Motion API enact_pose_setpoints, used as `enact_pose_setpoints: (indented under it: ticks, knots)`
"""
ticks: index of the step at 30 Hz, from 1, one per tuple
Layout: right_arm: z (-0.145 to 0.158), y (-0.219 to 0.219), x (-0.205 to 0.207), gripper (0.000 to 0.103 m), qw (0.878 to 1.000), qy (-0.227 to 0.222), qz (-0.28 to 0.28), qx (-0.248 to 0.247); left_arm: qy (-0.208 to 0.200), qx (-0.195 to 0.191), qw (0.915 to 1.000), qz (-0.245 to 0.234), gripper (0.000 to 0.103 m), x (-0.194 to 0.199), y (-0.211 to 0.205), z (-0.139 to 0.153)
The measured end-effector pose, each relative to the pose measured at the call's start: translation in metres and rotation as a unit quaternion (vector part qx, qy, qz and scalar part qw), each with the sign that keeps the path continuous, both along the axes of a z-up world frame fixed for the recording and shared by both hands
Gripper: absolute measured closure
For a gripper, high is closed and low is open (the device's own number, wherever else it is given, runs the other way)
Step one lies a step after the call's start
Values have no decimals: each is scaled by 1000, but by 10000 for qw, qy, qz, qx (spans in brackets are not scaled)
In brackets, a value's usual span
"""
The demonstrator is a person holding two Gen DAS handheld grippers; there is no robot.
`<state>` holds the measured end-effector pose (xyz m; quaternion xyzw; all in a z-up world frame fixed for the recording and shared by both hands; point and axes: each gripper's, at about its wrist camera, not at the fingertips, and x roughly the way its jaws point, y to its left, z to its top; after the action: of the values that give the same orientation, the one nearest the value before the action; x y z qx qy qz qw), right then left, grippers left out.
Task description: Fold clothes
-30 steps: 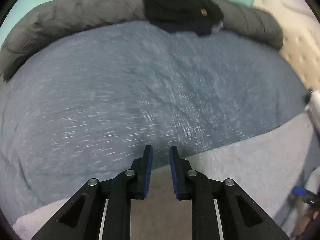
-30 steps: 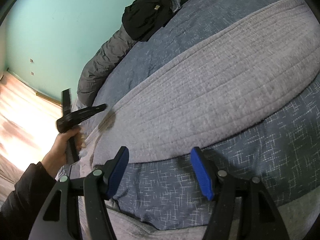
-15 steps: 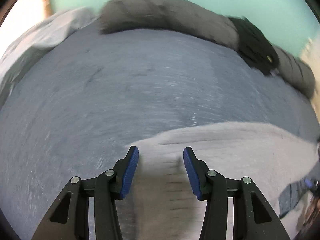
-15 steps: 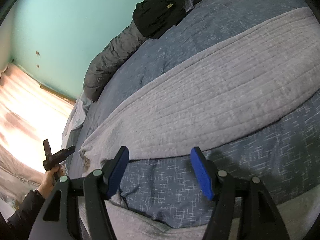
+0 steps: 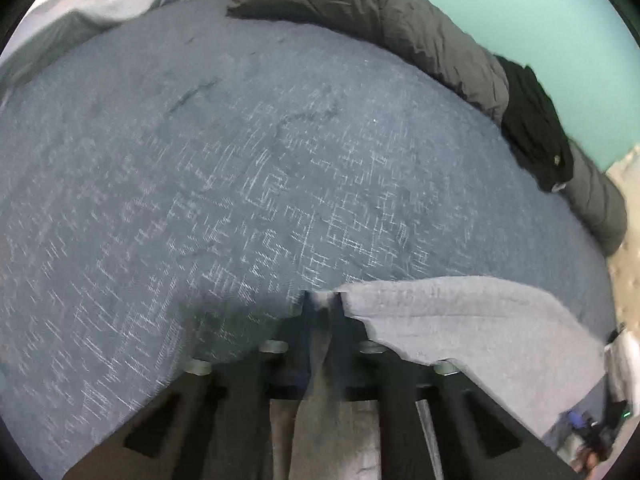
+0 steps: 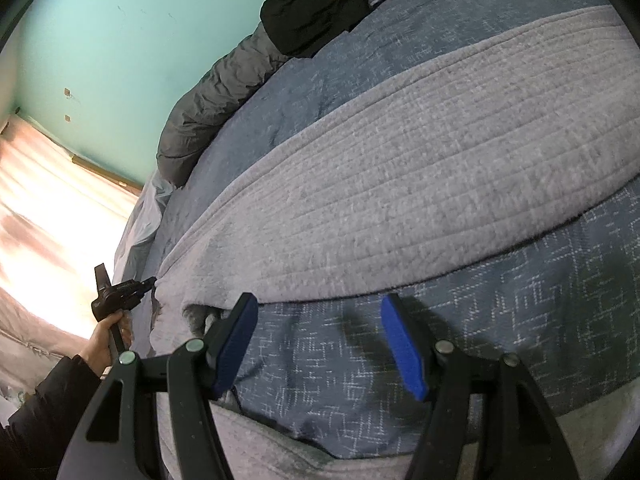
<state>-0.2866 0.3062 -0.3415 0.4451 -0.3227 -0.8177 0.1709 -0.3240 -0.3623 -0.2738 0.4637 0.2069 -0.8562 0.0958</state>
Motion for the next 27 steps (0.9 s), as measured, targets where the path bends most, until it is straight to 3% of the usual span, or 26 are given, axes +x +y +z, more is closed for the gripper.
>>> enact_pose_setpoints:
  ticks: [6, 12, 18, 22, 24, 27]
  knots:
    - [-1, 1, 2, 38, 10000, -3, -16, 14, -90, -320, 9994, 78, 98, -12, -5, 7]
    - [-1, 2, 1, 38, 10000, -13, -23, 9, -428, -273, 9983, 284, 98, -5, -13, -8]
    - [3, 3, 1, 38, 10000, 20, -43, -34, -261, -91, 9992, 292, 93, 31, -20, 1]
    - [15, -1, 1, 38, 9999, 160, -24, -36, -211, -54, 9998, -14, 90, 73, -11, 19]
    - [21, -4, 2, 38, 9997, 221, 12, -60, -225, 75, 9996, -125, 80, 97, -8, 24]
    - [28, -11, 4, 38, 9995, 273, 119, -112, -360, 146, 9987, -326, 76, 134, -1, 25]
